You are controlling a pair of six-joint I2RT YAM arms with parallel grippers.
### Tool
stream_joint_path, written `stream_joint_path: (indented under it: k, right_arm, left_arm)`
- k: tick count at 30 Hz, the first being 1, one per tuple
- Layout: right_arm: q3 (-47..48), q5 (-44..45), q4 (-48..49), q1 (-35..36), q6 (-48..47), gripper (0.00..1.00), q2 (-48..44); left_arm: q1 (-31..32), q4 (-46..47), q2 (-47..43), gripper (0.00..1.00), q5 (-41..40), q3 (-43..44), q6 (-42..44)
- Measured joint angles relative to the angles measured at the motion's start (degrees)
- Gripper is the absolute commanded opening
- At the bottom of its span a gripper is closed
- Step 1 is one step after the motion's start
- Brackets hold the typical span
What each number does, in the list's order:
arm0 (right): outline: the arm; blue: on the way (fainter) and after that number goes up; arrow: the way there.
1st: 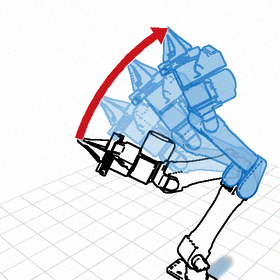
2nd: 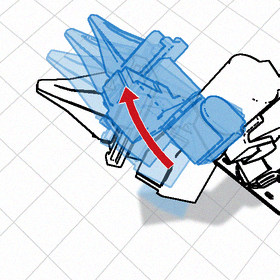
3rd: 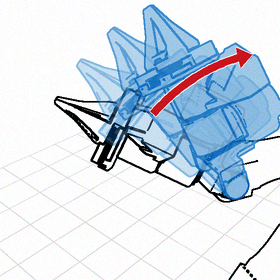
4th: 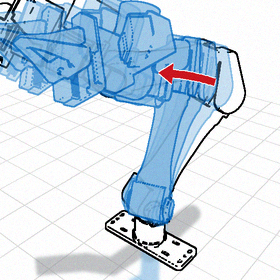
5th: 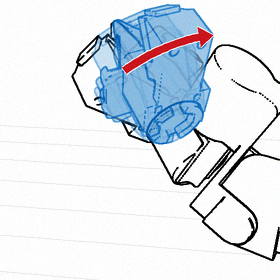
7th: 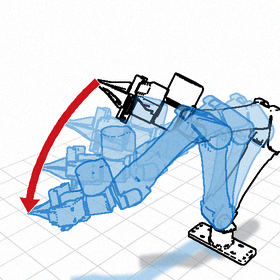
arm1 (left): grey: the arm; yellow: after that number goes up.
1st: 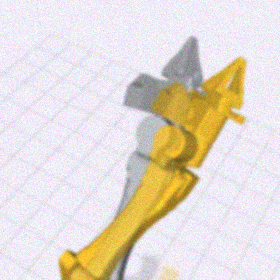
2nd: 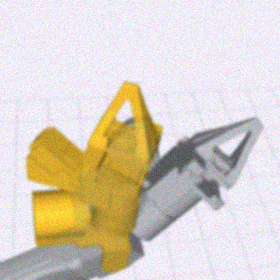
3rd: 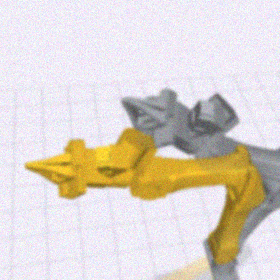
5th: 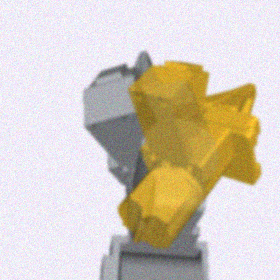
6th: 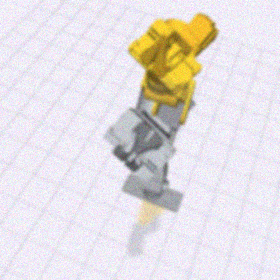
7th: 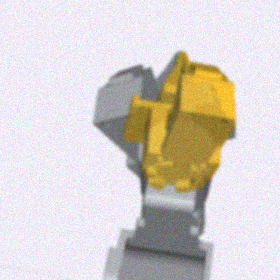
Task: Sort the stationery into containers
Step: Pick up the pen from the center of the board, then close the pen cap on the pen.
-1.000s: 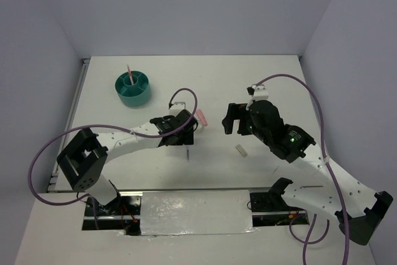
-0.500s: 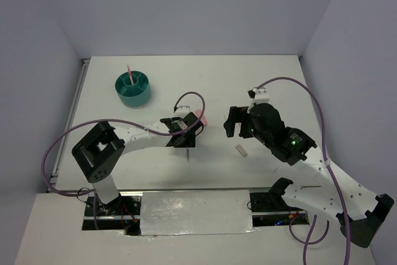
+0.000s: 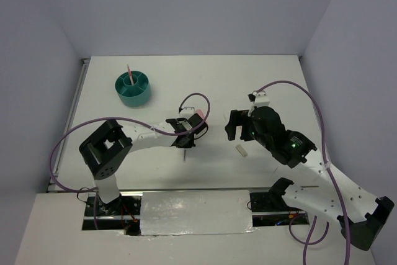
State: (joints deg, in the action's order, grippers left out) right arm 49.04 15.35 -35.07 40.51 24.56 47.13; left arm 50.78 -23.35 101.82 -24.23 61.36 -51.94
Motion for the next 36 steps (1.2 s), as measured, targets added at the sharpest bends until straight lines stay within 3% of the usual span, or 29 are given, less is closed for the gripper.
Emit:
stream_joint_path:
  k: [1,8,13,19,28,36]
  right_arm:
    - [0.0,-0.17,0.11,-0.07,-0.02,1.0,-0.11]
    - [-0.68,-5.33,2.01,-5.07,-0.46,1.0,-0.04]
    - [-0.68,-11.47,3.98,-11.13,-1.36,0.99,4.13]
    - [8.15,-12.9,3.39,-12.5,-3.78,0.95,21.33]
    - [23.63,-11.65,2.08,-14.95,-9.77,0.66,49.31]
    - [31.8,-11.8,-1.2,-16.52,-13.94,0.59,62.84]
  left_arm:
    - [0.11,0.0,0.0,0.0,0.0,0.0,-0.13]
    - [0.59,0.61,-1.73,0.0,0.9,-1.81,-0.5]
    - [1.01,-0.9,-9.86,0.0,4.5,-4.79,1.16]
    - [1.18,-2.23,-27.91,0.0,6.64,-2.6,7.08]
    - [1.31,-11.87,-44.3,0.0,9.16,3.13,19.39]
    - [1.36,-11.76,-58.93,0.0,10.14,-6.4,27.67]
